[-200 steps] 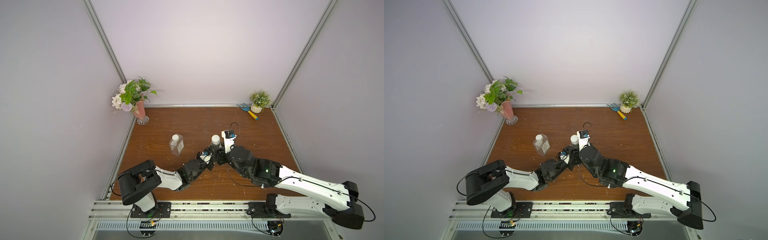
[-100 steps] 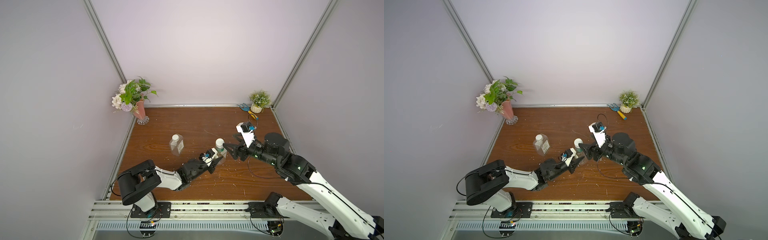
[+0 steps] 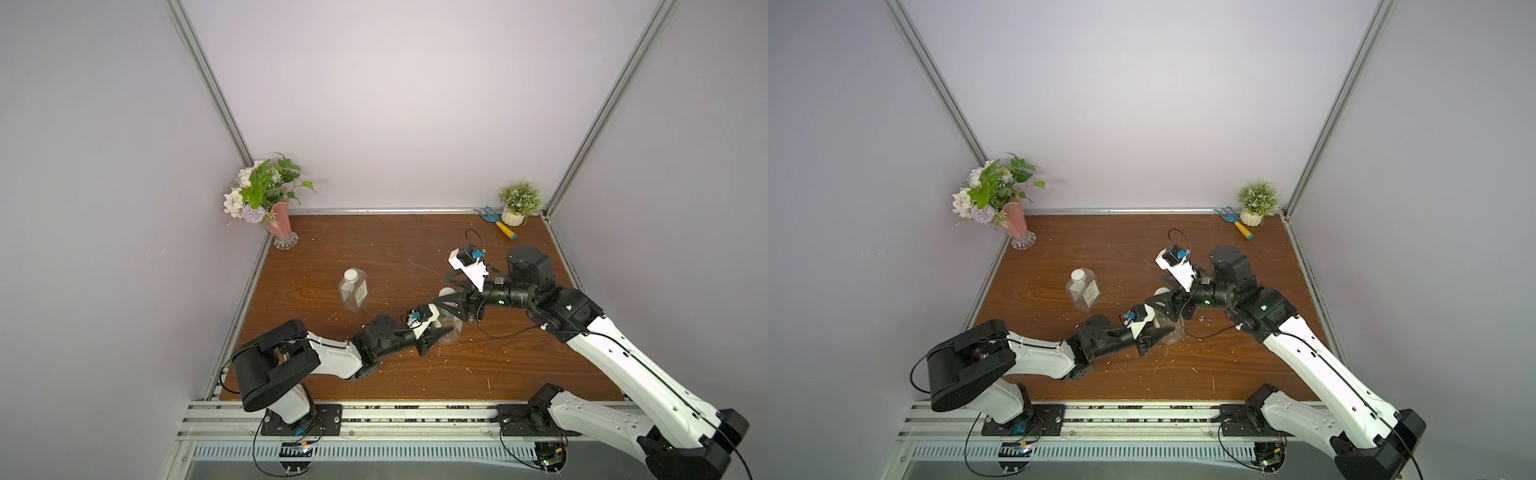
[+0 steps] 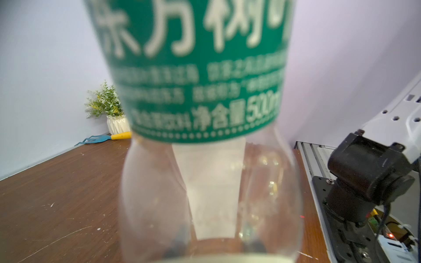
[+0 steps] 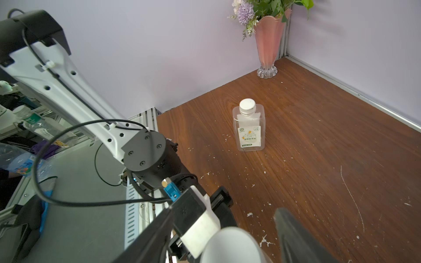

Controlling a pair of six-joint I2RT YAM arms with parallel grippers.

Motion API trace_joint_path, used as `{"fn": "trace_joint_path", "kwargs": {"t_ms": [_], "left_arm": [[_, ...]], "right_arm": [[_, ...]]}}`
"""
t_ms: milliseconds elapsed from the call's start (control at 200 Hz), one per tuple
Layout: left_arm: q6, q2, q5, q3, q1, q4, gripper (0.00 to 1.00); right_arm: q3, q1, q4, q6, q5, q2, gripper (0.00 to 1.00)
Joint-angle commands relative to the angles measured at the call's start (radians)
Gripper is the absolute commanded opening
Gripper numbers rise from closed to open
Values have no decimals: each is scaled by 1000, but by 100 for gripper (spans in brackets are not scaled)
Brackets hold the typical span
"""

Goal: Screw on the bottle caps
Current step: Screw the bottle cap onto the plastic bottle.

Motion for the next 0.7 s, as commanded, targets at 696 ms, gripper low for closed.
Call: {"fn": "trace_joint_path", "kwargs": {"t_ms": [696], "left_arm": [[-17, -31, 81, 26, 19, -17, 5]], "right_arm": [[15, -21, -44, -43, -24, 2, 58]]}}
